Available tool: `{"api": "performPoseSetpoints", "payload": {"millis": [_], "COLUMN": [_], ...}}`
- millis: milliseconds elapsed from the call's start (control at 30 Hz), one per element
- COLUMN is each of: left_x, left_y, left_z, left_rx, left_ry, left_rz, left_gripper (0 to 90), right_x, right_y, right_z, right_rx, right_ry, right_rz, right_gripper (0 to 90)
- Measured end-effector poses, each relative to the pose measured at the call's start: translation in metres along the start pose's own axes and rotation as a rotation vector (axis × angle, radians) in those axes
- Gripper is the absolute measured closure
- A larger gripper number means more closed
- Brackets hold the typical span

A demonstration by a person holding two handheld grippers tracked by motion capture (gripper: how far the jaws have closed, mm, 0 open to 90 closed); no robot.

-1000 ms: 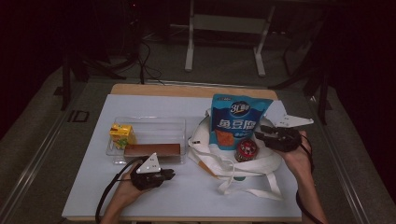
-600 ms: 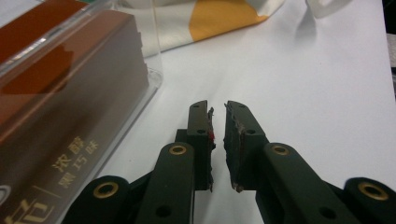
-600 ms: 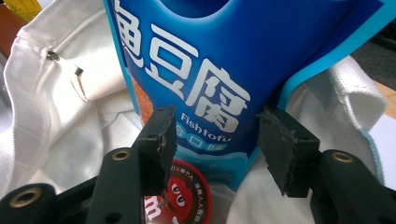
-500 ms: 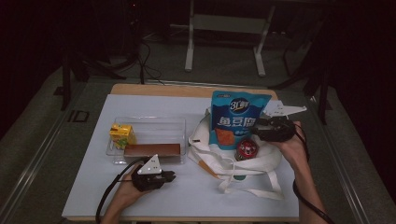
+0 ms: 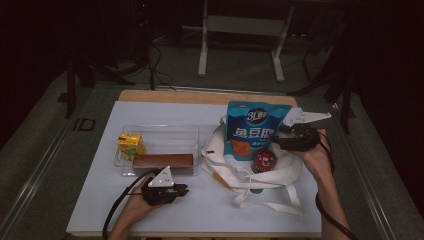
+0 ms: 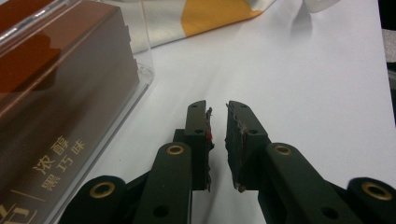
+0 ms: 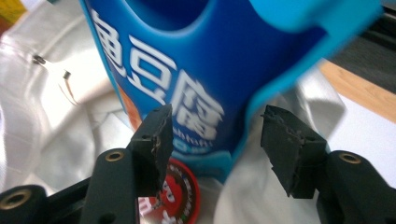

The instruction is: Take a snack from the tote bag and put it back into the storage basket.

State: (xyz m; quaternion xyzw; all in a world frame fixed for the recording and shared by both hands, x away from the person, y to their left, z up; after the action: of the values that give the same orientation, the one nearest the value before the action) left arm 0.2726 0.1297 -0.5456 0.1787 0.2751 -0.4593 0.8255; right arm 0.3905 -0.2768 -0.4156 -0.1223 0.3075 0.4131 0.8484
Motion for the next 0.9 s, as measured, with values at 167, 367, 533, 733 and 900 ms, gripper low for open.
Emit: {"api": "performPoseSetpoints", "payload": {"millis": [167, 367, 533, 733, 900], "left_x": [0.000, 0.001, 0.002, 0.002, 0.003], "left_y": [0.000, 0.000, 0.000, -0.001, -0.002], "left_z": [0.000, -0.001, -0.001, -0.001, -0.001], "left_rx": [-0.001, 0.002, 0.002, 0.001, 0.002], "left_ry": [0.001, 0.007, 0.006, 0.010, 0.011], "left_rz": [0.000, -0.003, -0.008, -0.012, -0.016], "left_gripper": [78.7, 78.4, 78.2, 77.9, 77.5], "right_x": [0.012, 0.024, 0.033, 0.040, 0.043], "right_y": [0.000, -0.004, -0.004, -0.007, -0.008], "right_z": [0.010, 0.012, 0.013, 0.010, 0.010], "right_rx": [-0.025, -0.014, -0.035, 0.009, 0.028], "right_ry": [0.012, 0.021, 0.035, -0.005, -0.023], "right_rz": [0.030, 0.080, 0.096, 0.148, 0.169], "right_gripper": [40.9, 40.1, 38.2, 39.2, 41.0]}}
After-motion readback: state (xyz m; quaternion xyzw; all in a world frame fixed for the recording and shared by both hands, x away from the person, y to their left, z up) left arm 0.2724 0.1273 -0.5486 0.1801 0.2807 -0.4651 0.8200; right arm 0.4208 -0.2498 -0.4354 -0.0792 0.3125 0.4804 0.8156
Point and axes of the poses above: each handheld gripper's, and its own axes: x roughly forward along the jaws, z roughly out of its top, y roughly to its left, the point moved 2 cm from there along x, roughly forward along the jaws, and after that the axes turned 8 degrees about z, right-handed, at the moved point
